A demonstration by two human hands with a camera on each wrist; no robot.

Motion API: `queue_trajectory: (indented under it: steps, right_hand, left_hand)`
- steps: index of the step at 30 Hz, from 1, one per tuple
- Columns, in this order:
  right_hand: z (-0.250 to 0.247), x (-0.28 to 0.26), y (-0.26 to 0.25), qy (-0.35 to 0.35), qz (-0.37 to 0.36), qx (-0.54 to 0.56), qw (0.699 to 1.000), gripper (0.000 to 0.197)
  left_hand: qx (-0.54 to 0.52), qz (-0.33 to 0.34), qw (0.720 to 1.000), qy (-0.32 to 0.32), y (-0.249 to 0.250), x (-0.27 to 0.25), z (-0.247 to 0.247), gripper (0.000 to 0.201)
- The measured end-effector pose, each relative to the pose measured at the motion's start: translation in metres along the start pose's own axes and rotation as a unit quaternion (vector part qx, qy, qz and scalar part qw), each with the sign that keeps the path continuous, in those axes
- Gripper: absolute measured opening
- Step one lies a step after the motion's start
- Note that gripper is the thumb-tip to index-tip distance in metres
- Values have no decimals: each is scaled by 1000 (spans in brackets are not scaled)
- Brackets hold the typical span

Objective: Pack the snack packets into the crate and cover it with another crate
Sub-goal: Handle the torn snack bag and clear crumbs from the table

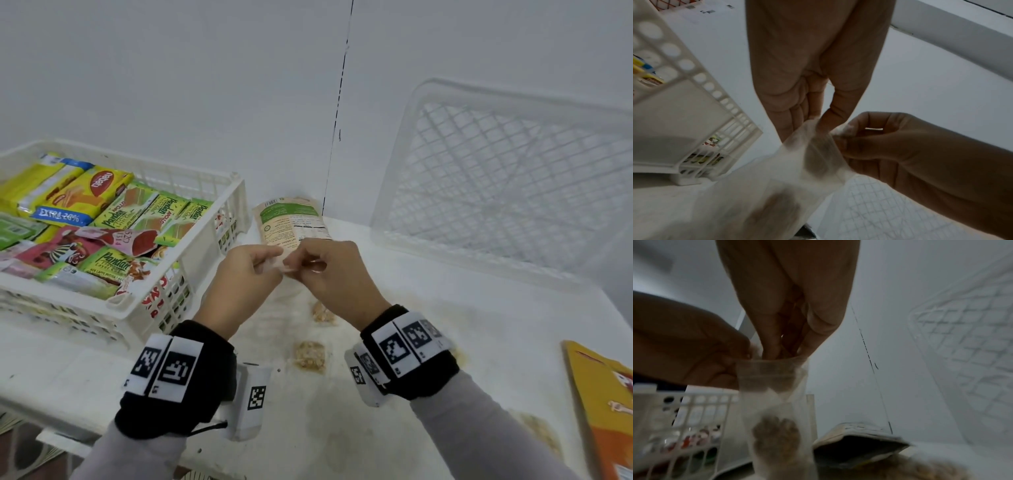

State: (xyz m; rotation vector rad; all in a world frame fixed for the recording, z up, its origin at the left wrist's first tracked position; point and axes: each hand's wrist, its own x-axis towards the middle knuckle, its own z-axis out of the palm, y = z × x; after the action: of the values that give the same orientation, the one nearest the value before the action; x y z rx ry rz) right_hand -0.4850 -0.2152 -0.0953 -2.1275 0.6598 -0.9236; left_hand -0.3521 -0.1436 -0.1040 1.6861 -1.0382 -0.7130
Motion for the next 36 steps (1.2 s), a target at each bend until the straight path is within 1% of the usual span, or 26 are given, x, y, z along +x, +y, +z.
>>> queue_trajectory:
  steps: [1, 3, 4, 6, 7, 8, 9, 10, 11, 12, 13, 14, 15, 16, 17, 18, 20, 22, 23, 25, 28, 32, 33, 34, 35, 36]
  right_hand:
    - [0, 0, 2, -15, -11, -66, 998, 2]
    - [-2, 0, 5, -46, -33, -194, 979, 12]
    - [-1, 0, 6, -72, -43, -251, 964, 18]
    - [3, -1, 6, -130, -42, -355, 925, 31]
    - [5, -2, 6, -146, -38, -373, 916, 35]
    - [5, -4, 3, -146, -35, -352, 924, 38]
    - [3, -8, -2, -123, -30, -299, 946, 40]
    - [-2, -13, -8, -80, -32, -244, 966, 38]
    - [-9, -19, -14, -25, -35, -198, 979, 33]
    - [-17, -27, -17, 33, -36, -171, 984, 29]
    - [-26, -38, -16, 83, -26, -167, 982, 27]
    - [-35, -50, -11, 118, 5, -179, 977, 26]
    - [-46, -65, -5, 131, 65, -200, 969, 28]
    - [-58, -82, 3, 120, 144, -228, 955, 32]
    - [-71, -99, 11, 93, 225, -261, 934, 36]
    - [-82, -117, 19, 57, 299, -295, 906, 41]
    - [-101, -147, 32, -11, 419, -335, 844, 48]
    - [-114, -167, 42, -50, 511, -346, 785, 53]
    - [-118, -174, 47, -59, 545, -343, 762, 54]
    - [-125, -182, 53, -57, 585, -329, 739, 54]
    - [-130, -186, 57, -37, 606, -310, 732, 49]
    - [-132, -188, 58, -9, 605, -346, 717, 36]
    - [-133, -187, 58, -9, 600, -353, 718, 32]
    - [-133, -185, 57, -7, 589, -355, 726, 27]
    - [-132, -181, 55, 2, 566, -353, 745, 21]
    - [-131, -175, 51, 18, 536, -345, 770, 13]
  left_hand:
    - [4, -7, 1000, 9, 0, 0, 0, 39]
    - [6, -4, 1000, 6, -1, 0, 5, 40]
    - [8, 3, 1000, 2, -1, 0, 8, 40]
    - [19, 21, 1000, -3, 2, -1, 14, 39]
    - [31, 35, 999, 0, 3, -2, 16, 39]
    - [50, 49, 998, 7, 3, -2, 18, 40]
    - [70, 59, 996, 14, 4, -2, 19, 41]
    - [89, 66, 994, 19, 4, -1, 19, 42]
    - [105, 68, 992, 22, 4, 0, 18, 42]
    - [117, 67, 991, 22, 3, 2, 17, 42]
    - [124, 63, 990, 19, 2, 4, 15, 42]
    - [129, 60, 990, 16, 1, 5, 13, 42]
    - [135, 58, 989, 13, -1, 5, 12, 43]
    - [142, 59, 988, 10, -2, 6, 12, 43]
    - [151, 61, 987, 9, -3, 6, 11, 43]
    - [163, 65, 984, 10, -4, 6, 11, 43]
    - [191, 74, 979, 13, -4, 6, 12, 42]
    - [210, 85, 974, 8, -2, 5, 14, 41]
    - [212, 91, 973, 2, 0, 5, 16, 41]
    - [209, 95, 973, -6, 2, 4, 17, 41]
    - [202, 95, 975, -17, 3, 4, 19, 42]
    - [174, 92, 980, -32, 1, 5, 19, 42]
    - [162, 89, 982, -39, 1, 5, 19, 43]
    - [150, 86, 984, -46, 0, 4, 19, 43]
    - [140, 83, 985, -52, -1, 4, 19, 44]
    - [131, 82, 987, -54, -1, 3, 18, 44]
